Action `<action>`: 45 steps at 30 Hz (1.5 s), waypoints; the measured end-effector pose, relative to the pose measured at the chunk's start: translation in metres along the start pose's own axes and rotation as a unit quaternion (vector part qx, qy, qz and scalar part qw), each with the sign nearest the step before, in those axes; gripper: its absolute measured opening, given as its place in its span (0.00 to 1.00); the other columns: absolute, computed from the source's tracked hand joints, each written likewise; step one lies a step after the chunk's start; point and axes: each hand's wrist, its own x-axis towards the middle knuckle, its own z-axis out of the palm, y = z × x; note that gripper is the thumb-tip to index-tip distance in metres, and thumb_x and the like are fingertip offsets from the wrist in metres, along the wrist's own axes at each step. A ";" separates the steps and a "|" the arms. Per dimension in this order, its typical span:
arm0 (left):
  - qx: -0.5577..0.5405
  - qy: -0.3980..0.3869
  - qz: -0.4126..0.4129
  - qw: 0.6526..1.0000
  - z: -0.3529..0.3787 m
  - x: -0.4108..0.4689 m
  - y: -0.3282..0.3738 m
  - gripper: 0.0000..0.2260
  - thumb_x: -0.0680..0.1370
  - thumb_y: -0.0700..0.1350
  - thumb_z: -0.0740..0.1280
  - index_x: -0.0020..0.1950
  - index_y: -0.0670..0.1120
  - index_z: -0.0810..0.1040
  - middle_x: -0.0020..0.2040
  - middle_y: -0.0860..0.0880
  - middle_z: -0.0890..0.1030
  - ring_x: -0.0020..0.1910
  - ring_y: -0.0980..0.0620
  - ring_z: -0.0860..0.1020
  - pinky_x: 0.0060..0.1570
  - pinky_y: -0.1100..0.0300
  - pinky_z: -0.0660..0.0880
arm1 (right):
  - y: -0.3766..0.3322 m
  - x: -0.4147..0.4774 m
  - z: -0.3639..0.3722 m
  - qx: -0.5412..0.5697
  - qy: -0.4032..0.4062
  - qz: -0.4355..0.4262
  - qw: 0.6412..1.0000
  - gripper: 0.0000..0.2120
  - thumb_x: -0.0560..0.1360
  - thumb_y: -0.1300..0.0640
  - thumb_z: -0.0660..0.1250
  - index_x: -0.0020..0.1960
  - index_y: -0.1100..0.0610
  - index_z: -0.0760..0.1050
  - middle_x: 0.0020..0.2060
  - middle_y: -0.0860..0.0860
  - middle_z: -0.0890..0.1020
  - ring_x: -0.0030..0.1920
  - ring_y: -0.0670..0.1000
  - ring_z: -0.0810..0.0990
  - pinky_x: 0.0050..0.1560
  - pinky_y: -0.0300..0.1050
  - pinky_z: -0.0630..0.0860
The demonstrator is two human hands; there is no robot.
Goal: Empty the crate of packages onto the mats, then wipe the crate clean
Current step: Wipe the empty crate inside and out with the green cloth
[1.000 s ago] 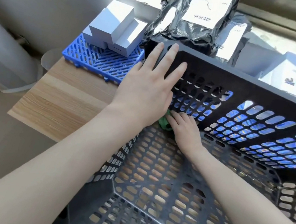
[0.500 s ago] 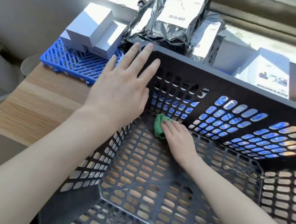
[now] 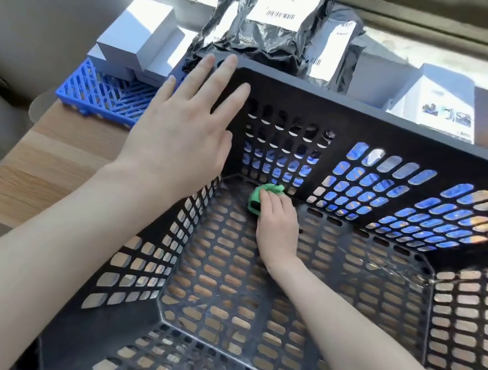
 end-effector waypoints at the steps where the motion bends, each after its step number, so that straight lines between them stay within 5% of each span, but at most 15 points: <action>1: 0.003 0.000 0.004 1.000 0.001 0.001 0.000 0.27 0.81 0.48 0.55 0.80 0.49 0.54 0.81 0.46 0.48 0.79 0.45 0.48 0.74 0.41 0.55 | 0.004 0.000 -0.001 -0.002 -0.002 -0.016 1.000 0.18 0.70 0.68 0.64 0.59 0.65 0.77 0.52 0.58 0.82 0.53 0.59 0.79 0.54 0.52 0.77; 6: 0.009 0.001 0.006 1.000 0.003 0.000 -0.001 0.27 0.81 0.48 0.56 0.79 0.48 0.55 0.81 0.46 0.49 0.79 0.44 0.48 0.74 0.41 0.56 | 0.068 -0.013 -0.026 -0.021 -0.036 -0.168 0.985 0.17 0.72 0.67 0.61 0.60 0.63 0.77 0.56 0.56 0.81 0.53 0.58 0.80 0.53 0.51 0.77; 10: 0.013 0.009 0.009 1.000 0.003 0.000 0.000 0.26 0.81 0.49 0.55 0.79 0.48 0.55 0.80 0.45 0.50 0.79 0.44 0.49 0.74 0.41 0.56 | 0.099 -0.023 -0.046 -0.011 -0.084 -0.105 0.991 0.25 0.64 0.73 0.71 0.60 0.62 0.77 0.58 0.57 0.81 0.54 0.61 0.80 0.59 0.52 0.75; 14: 0.017 0.010 0.016 1.000 0.003 0.001 -0.001 0.26 0.81 0.49 0.54 0.79 0.48 0.56 0.80 0.44 0.51 0.79 0.43 0.50 0.74 0.41 0.56 | 0.072 -0.049 -0.046 0.026 -0.097 -0.149 0.984 0.19 0.68 0.67 0.63 0.59 0.63 0.78 0.58 0.57 0.81 0.57 0.59 0.80 0.59 0.52 0.75; 18: 0.017 0.008 0.011 1.000 0.005 0.001 -0.003 0.26 0.81 0.50 0.54 0.79 0.48 0.55 0.80 0.44 0.50 0.79 0.43 0.49 0.74 0.41 0.56 | 0.047 -0.111 -0.053 0.092 -0.148 -0.331 0.927 0.16 0.81 0.60 0.54 0.61 0.61 0.77 0.61 0.56 0.79 0.60 0.57 0.77 0.61 0.51 0.74; 23: 0.015 0.011 0.011 1.000 0.005 0.002 -0.003 0.26 0.81 0.49 0.54 0.79 0.48 0.55 0.80 0.45 0.50 0.79 0.43 0.48 0.74 0.41 0.56 | 0.051 -0.133 -0.062 0.086 -0.204 -0.521 0.824 0.16 0.83 0.60 0.52 0.65 0.59 0.74 0.67 0.53 0.74 0.68 0.54 0.71 0.69 0.47 0.66; 27: 0.017 0.011 0.016 1.000 0.006 0.003 -0.003 0.26 0.81 0.50 0.54 0.79 0.49 0.54 0.80 0.45 0.49 0.79 0.44 0.48 0.74 0.41 0.57 | 0.082 -0.079 -0.058 0.036 -0.160 -0.458 0.873 0.19 0.84 0.59 0.48 0.63 0.59 0.76 0.66 0.54 0.76 0.67 0.54 0.73 0.67 0.49 0.69; 30: 0.020 0.011 0.015 1.000 0.007 0.003 -0.004 0.26 0.81 0.50 0.54 0.79 0.49 0.54 0.80 0.45 0.49 0.79 0.44 0.48 0.74 0.41 0.58 | 0.111 -0.037 -0.057 -0.010 -0.120 -0.268 0.956 0.15 0.77 0.66 0.61 0.62 0.61 0.77 0.63 0.55 0.78 0.63 0.58 0.76 0.62 0.54 0.74; 33: 0.017 0.012 0.015 1.000 0.007 0.003 -0.004 0.26 0.81 0.50 0.54 0.79 0.49 0.53 0.80 0.45 0.49 0.79 0.44 0.48 0.74 0.42 0.57 | 0.109 -0.023 -0.058 -0.021 -0.107 -0.143 0.984 0.18 0.70 0.70 0.65 0.60 0.62 0.78 0.59 0.58 0.81 0.57 0.61 0.80 0.57 0.55 0.77; 36: 0.018 0.012 0.015 1.000 0.007 0.003 -0.004 0.26 0.81 0.50 0.54 0.79 0.49 0.53 0.80 0.45 0.49 0.79 0.44 0.48 0.74 0.41 0.58 | 0.082 -0.055 -0.060 0.021 -0.123 -0.201 0.972 0.17 0.77 0.62 0.56 0.60 0.63 0.78 0.60 0.57 0.80 0.59 0.60 0.79 0.58 0.55 0.76; 40: 0.021 0.008 0.014 1.000 0.008 0.004 -0.004 0.26 0.81 0.50 0.53 0.80 0.49 0.53 0.81 0.45 0.48 0.79 0.44 0.47 0.74 0.41 0.57 | 0.049 -0.123 -0.072 0.101 -0.193 -0.378 0.900 0.19 0.83 0.59 0.49 0.61 0.59 0.78 0.63 0.53 0.79 0.63 0.55 0.76 0.63 0.50 0.73; 42: 0.023 0.008 0.014 1.000 0.008 0.004 -0.004 0.26 0.81 0.51 0.53 0.80 0.49 0.53 0.81 0.45 0.48 0.79 0.44 0.48 0.74 0.41 0.57 | 0.036 -0.151 -0.076 0.118 -0.237 -0.439 0.858 0.18 0.84 0.60 0.49 0.62 0.57 0.77 0.64 0.51 0.78 0.65 0.53 0.74 0.64 0.47 0.71; 45: 0.024 0.007 0.011 1.000 0.007 0.003 -0.003 0.27 0.81 0.51 0.53 0.80 0.49 0.53 0.81 0.45 0.48 0.79 0.44 0.47 0.74 0.41 0.58 | 0.038 -0.156 -0.070 0.118 -0.229 -0.473 0.842 0.15 0.83 0.61 0.54 0.64 0.56 0.75 0.65 0.50 0.76 0.67 0.52 0.72 0.66 0.46 0.69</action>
